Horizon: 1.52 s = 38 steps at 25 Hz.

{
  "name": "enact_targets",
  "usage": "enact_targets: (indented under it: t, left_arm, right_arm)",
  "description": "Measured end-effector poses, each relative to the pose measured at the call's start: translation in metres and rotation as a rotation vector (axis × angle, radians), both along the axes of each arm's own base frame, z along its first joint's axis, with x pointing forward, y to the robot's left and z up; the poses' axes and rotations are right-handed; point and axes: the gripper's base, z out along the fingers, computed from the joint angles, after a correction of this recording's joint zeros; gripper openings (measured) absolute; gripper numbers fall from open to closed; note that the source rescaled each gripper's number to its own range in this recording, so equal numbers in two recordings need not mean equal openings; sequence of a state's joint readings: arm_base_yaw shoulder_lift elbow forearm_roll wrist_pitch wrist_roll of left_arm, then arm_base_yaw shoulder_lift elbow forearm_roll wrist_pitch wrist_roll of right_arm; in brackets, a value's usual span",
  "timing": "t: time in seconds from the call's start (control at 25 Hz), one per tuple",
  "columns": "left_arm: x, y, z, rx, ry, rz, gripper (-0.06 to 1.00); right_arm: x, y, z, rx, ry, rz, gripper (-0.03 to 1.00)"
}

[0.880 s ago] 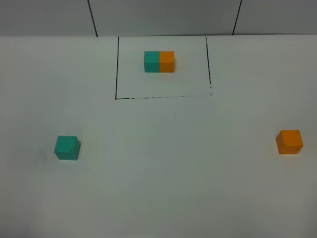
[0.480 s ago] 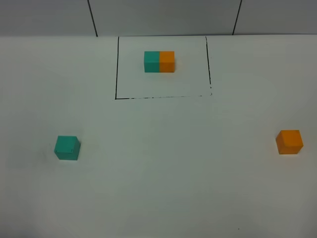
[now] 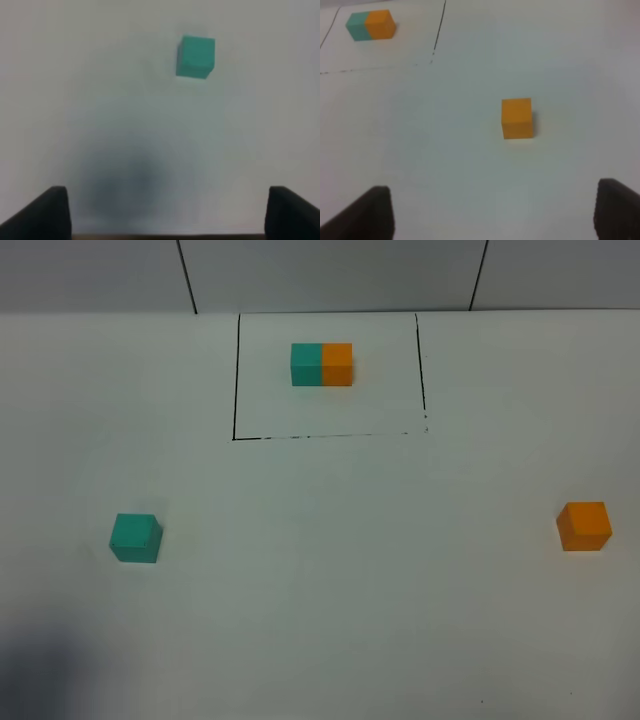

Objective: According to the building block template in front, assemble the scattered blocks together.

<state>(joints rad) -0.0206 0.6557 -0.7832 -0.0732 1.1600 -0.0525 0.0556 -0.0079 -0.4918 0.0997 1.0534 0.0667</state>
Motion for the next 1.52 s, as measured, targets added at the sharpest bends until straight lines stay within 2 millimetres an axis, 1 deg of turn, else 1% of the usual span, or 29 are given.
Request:
enact_targets:
  t: [0.12,0.2,0.32,0.44,0.52,0.6,0.72,0.8,0.92,1.04,1.16,1.28,1.44,1.52]
  left_arm:
    - [0.049,-0.001,-0.008,0.002,0.187,0.003,0.66]
    - [0.082,-0.002,-0.022,0.005,0.299,0.004,0.66]
    - [0.122,-0.005,-0.045,0.011,0.381,-0.005,0.66]
    - [0.149,-0.020,-0.067,0.027,0.409,-0.061,0.66]
    - [0.162,-0.033,-0.081,0.041,0.414,-0.096,0.66]
    - [0.174,-0.039,-0.093,0.041,0.408,-0.088,0.66]
    - [0.186,-0.043,-0.109,0.030,0.423,-0.078,0.66]
    - [0.191,-0.044,-0.121,0.032,0.457,-0.076,0.66]
    - [0.197,-0.045,-0.134,0.036,0.474,-0.074,0.67]
    - [0.203,-0.046,-0.141,0.034,0.460,-0.071,0.67]
    - [0.212,-0.049,-0.143,0.031,0.453,-0.074,0.67]
    - [0.219,-0.059,-0.143,0.038,0.445,-0.102,0.67]
    - [0.221,-0.072,-0.151,0.049,0.456,-0.135,0.67]
    - [0.222,-0.074,-0.156,0.050,0.471,-0.131,0.67]
  right_arm:
    - [0.000,0.000,0.000,0.000,0.000,0.000,0.66]
    - [0.000,0.000,0.000,0.000,0.000,0.000,0.66]
    - [0.000,0.000,0.000,0.000,0.000,0.000,0.66]
    - [0.000,0.000,0.000,0.000,0.000,0.000,0.66]
    - [0.000,0.000,0.000,0.000,0.000,0.000,0.66]
    - [0.000,0.000,0.000,0.000,0.000,0.000,0.66]
    - [0.000,0.000,0.000,0.000,0.000,0.000,0.66]
    - [0.000,0.000,0.000,0.000,0.000,0.000,0.66]
    - [0.000,0.000,0.000,0.000,0.000,0.000,0.66]
    - [0.000,0.000,0.000,0.000,0.000,0.000,0.66]
    - [0.000,0.000,0.000,0.000,0.000,0.000,0.66]
    - [0.000,0.000,0.000,0.000,0.000,0.000,0.66]
    - [0.000,0.000,0.000,0.000,0.000,0.000,0.66]
    - [0.000,0.000,0.000,0.000,0.000,0.000,0.66]
